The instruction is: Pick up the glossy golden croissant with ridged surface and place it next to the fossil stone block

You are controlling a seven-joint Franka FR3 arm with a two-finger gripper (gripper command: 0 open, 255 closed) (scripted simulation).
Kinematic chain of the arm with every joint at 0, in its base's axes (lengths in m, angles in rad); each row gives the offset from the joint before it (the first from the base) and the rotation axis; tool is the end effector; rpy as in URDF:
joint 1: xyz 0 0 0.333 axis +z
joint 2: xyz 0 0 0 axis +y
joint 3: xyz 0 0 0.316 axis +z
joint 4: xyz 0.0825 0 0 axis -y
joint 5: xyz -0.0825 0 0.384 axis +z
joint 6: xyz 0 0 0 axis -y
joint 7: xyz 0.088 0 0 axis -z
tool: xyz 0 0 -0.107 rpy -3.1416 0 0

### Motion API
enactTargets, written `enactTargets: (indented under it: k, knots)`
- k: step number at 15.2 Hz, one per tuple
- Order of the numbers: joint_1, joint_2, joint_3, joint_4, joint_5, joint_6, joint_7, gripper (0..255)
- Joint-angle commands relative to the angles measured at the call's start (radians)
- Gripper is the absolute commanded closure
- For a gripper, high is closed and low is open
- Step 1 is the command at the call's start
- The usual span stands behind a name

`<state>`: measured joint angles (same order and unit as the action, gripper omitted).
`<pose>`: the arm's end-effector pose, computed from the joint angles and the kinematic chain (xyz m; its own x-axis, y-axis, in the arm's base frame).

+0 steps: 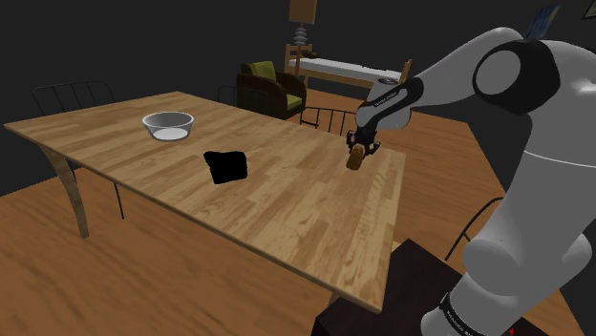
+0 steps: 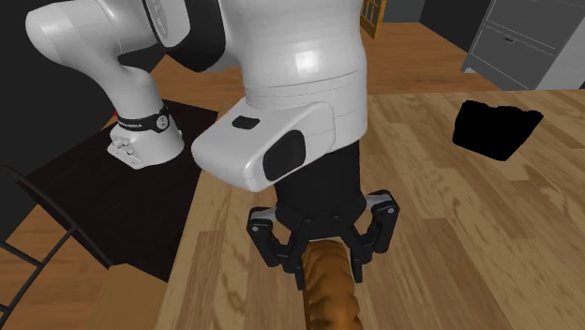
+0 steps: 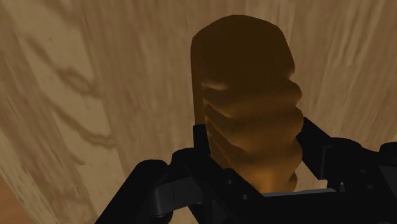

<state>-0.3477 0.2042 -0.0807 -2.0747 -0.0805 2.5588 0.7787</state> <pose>0.5508 -0.2486 0.3604 0.3866 -0.8879 0.2492 -0.8935 -0.4275 -0.1371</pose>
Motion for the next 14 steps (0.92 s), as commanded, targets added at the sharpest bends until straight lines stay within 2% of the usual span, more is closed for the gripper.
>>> enactTargets:
  k: [1, 14]
  knots:
    - [0.001, -0.014, 0.001, 0.010, 0.000, -0.024, -0.001, 255]
    - [0.003, -0.095, 0.002, 0.090, 0.005, -0.184, -0.012, 255]
